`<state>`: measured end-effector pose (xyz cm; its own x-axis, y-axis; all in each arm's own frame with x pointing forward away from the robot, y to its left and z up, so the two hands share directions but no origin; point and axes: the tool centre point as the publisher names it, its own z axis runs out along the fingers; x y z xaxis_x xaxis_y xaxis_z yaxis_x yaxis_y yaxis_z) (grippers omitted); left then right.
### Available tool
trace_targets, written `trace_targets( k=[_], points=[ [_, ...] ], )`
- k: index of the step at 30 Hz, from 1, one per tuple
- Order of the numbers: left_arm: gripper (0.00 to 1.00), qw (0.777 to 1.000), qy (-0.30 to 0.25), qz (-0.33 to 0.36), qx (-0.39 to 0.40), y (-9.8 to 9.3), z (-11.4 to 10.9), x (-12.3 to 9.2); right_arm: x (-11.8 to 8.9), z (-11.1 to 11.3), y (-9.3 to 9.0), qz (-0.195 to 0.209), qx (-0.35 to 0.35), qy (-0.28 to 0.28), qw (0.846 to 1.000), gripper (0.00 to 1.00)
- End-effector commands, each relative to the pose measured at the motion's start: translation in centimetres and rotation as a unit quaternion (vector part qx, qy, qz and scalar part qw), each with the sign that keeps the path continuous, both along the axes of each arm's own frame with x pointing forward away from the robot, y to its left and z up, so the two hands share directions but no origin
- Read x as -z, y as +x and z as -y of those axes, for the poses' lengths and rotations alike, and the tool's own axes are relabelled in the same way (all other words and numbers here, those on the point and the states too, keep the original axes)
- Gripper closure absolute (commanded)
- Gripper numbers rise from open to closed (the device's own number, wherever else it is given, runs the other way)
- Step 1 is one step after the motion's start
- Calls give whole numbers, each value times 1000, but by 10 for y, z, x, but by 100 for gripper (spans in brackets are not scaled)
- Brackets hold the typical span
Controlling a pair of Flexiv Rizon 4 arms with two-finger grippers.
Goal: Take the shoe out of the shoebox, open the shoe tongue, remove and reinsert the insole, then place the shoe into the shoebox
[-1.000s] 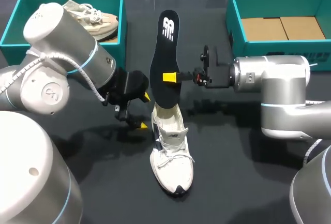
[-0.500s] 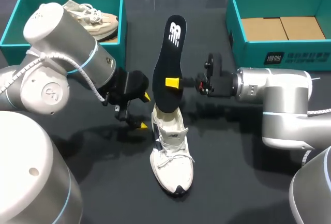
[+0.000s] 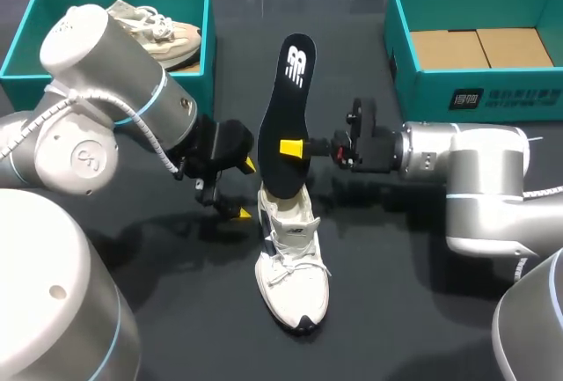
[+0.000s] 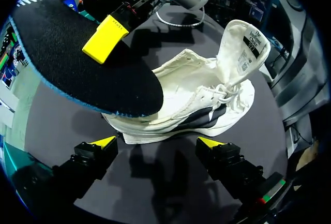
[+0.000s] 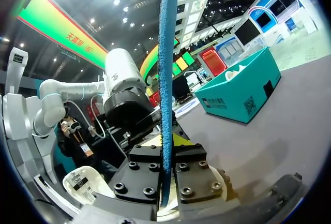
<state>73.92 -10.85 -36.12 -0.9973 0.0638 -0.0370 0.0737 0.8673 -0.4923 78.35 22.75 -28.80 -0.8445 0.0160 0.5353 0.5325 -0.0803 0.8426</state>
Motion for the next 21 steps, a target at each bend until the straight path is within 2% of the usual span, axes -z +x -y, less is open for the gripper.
trace_targets(
  k=[1,21],
  points=[
    [0,1000,1,0,0,-1,0,0,1,-3,2,2,-9,-3,1000,100],
    [0,1000,1,0,0,-1,0,0,16,-5,-4,10,-22,-25,999,100]
  ],
)
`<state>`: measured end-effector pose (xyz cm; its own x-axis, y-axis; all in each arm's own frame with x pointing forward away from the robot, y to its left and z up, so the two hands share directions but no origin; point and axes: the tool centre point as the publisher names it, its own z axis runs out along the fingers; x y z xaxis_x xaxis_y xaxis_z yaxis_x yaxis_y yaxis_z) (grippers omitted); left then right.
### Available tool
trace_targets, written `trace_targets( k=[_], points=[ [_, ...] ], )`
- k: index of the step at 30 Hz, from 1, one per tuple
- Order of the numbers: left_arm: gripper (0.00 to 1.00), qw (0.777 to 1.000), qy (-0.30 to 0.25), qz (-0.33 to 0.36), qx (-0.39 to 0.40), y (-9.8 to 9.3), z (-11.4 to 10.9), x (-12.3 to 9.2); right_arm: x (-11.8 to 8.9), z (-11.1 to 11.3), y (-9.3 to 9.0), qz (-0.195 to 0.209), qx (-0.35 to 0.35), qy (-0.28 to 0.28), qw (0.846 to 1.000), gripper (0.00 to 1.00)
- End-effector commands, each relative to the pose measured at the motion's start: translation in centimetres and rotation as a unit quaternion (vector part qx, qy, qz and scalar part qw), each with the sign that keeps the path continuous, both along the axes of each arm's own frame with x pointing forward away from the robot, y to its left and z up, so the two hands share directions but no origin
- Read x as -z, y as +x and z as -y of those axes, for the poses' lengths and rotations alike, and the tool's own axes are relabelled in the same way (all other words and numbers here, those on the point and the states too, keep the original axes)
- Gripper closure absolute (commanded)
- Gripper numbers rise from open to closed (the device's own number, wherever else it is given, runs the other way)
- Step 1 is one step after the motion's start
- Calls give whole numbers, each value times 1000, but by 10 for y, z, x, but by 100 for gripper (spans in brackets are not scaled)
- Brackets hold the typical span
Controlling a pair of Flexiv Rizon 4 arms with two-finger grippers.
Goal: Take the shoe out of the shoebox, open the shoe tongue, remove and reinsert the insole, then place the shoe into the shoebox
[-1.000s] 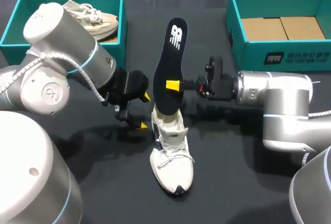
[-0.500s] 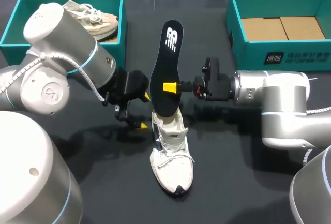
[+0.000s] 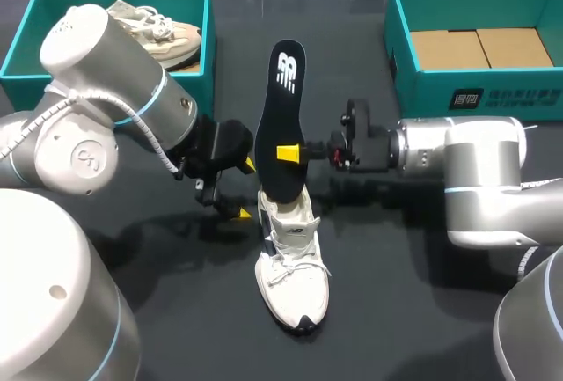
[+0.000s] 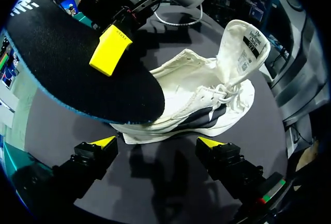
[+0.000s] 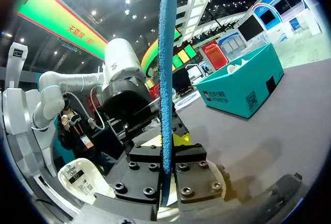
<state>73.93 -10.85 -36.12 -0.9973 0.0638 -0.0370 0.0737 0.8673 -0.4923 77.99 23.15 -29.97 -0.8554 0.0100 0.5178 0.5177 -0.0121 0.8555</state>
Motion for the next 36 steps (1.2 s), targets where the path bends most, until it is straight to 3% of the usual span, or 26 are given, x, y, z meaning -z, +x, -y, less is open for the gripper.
trace_targets(
  k=[1,21,36],
  points=[
    [0,1000,1,0,0,-1,0,0,5,-1,-2,0,-1,3,1000,100],
    [0,1000,1,0,0,-1,0,0,19,2,-20,-12,2,-13,1000,100],
    [0,1000,1,0,0,-1,0,0,38,5,-44,-40,3,-17,999,100]
  ],
)
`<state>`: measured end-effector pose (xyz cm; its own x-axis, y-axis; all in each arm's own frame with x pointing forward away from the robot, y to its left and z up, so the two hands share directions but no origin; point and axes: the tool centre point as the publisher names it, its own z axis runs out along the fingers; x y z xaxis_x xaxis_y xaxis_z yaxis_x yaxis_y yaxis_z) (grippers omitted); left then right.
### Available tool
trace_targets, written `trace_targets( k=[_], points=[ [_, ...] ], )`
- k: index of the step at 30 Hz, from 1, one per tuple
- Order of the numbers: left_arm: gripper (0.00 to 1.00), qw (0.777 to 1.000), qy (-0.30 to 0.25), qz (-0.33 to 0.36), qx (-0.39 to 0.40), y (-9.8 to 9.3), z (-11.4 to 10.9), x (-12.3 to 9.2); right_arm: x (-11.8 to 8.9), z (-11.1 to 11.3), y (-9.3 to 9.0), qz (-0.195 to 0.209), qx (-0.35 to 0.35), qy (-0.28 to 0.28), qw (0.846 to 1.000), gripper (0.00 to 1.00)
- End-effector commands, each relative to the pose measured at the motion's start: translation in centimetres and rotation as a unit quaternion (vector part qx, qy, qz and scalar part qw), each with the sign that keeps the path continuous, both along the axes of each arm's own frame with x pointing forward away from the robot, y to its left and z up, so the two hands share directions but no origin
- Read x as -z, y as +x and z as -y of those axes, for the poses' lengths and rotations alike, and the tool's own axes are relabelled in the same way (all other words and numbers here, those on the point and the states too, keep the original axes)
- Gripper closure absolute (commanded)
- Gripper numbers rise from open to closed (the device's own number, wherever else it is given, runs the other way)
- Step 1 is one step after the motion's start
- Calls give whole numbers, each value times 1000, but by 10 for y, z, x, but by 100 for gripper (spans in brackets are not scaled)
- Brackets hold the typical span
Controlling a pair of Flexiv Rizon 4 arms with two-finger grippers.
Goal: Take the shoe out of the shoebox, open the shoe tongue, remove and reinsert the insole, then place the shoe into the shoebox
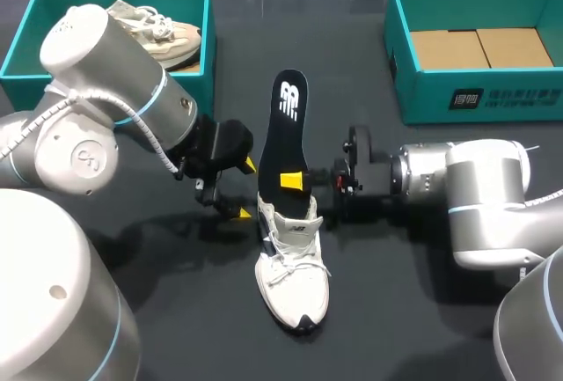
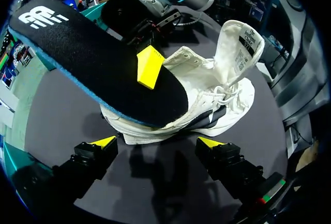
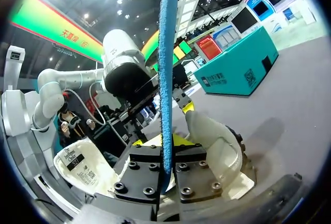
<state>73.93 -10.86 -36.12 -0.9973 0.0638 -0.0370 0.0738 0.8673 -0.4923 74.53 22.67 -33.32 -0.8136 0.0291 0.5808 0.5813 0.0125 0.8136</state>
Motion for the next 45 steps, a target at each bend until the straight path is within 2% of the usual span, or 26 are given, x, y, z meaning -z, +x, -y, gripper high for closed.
trace_targets(
  k=[1,14,21,27,29,31,34,45],
  points=[
    [0,1000,1,0,0,-1,0,1,5,1,-11,-4,1,-1,1000,100],
    [0,1000,1,0,0,-1,0,1,21,-4,-32,-47,-21,-12,999,100],
    [0,1000,1,0,0,-1,0,1,24,-5,-35,-65,-30,-14,997,100],
    [0,1000,1,0,0,-1,0,1,24,-6,-34,-57,-37,-16,998,100],
    [0,1000,1,0,0,-1,0,1,22,-6,-32,-55,-40,-17,998,95],
    [0,1000,1,0,0,-1,0,1,21,-7,-31,-53,-42,-18,998,84],
    [0,1000,1,0,0,-1,0,1,20,-7,-29,-52,-45,-18,997,80],
    [0,1000,1,0,0,-1,0,1,5,-6,-27,-36,-51,-23,998,79]
  ],
)
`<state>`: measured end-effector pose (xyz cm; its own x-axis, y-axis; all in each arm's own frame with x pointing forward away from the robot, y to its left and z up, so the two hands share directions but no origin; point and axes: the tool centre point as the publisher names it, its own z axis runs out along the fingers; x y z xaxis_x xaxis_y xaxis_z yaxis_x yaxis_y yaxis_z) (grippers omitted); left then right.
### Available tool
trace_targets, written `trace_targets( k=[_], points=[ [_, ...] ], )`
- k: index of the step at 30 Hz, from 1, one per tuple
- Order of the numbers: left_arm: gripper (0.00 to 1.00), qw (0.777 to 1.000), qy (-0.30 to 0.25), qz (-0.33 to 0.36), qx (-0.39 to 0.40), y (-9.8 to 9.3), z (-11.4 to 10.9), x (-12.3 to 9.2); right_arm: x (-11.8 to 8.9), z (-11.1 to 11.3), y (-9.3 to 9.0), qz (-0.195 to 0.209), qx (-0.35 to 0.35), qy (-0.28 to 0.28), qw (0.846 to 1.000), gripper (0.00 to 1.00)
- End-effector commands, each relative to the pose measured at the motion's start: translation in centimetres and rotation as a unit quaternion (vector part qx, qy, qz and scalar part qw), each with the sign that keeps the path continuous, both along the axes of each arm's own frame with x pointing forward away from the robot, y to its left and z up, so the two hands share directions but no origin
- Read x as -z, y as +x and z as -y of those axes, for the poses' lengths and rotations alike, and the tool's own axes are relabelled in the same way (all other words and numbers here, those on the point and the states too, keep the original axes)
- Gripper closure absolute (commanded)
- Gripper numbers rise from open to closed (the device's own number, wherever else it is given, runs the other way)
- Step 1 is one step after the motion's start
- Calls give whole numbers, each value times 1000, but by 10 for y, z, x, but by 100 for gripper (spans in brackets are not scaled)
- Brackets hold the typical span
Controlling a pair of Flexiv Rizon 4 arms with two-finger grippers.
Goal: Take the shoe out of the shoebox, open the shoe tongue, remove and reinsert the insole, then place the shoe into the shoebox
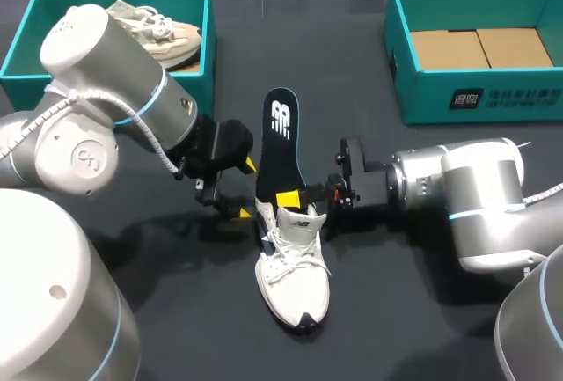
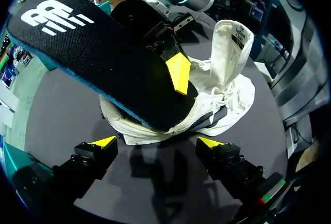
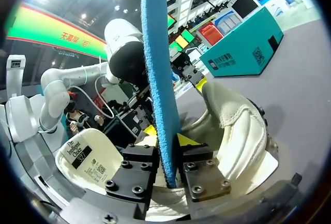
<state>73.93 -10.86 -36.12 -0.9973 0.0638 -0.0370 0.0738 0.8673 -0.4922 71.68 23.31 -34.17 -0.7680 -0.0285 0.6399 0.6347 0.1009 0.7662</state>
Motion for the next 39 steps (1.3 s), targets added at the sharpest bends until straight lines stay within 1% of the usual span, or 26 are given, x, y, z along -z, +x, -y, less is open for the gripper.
trace_targets(
  k=[1,8,15,32,39],
  points=[
    [0,1000,0,1,0,-1,0,0,-5,1,1,4,-2,-5,1000,79],
    [0,1000,0,1,0,-1,0,0,-11,-1,3,16,-6,-8,1000,76],
    [0,1000,0,1,0,-1,0,0,-17,-3,9,25,-13,-14,999,73],
    [0,1000,0,1,0,-1,0,0,-30,-4,33,42,-34,-15,998,74],
    [0,1000,0,1,0,-1,0,0,-33,-3,43,41,-45,-1,998,75]
  ],
)
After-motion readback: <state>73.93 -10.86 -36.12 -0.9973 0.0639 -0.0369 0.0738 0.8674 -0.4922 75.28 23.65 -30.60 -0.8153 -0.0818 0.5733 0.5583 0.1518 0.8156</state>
